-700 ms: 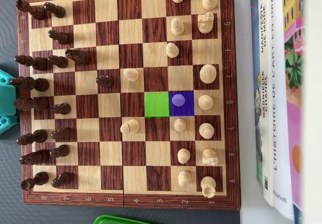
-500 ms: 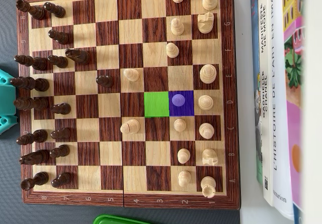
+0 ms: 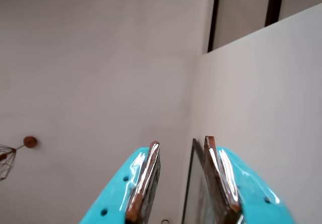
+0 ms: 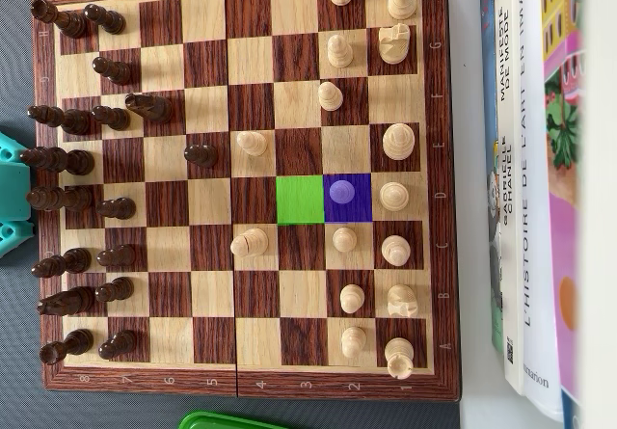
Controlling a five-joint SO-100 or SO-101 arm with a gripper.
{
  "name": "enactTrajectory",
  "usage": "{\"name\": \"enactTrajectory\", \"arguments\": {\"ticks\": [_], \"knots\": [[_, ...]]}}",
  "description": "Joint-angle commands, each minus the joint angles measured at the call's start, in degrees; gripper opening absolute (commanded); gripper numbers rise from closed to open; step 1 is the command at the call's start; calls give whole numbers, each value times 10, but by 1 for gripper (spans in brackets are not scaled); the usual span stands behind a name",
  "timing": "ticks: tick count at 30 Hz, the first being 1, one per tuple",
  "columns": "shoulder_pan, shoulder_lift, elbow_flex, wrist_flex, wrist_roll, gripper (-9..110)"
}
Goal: Play chess
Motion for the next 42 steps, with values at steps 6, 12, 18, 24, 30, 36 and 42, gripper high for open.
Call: {"name": "enactTrajectory", "arguments": {"ticks": [6,12,18,24,30,36,42], "knots": [[4,-7,11,-1,-3,13],[-2,-7,11,-1,-3,13],[-3,-10,11,0,-4,13],[-4,-39,-5,19,-4,13],[-4,-98,-72,19,-4,13],[-4,-157,-142,53,-4,13],[-4,-201,-220,161,-4,13]]}}
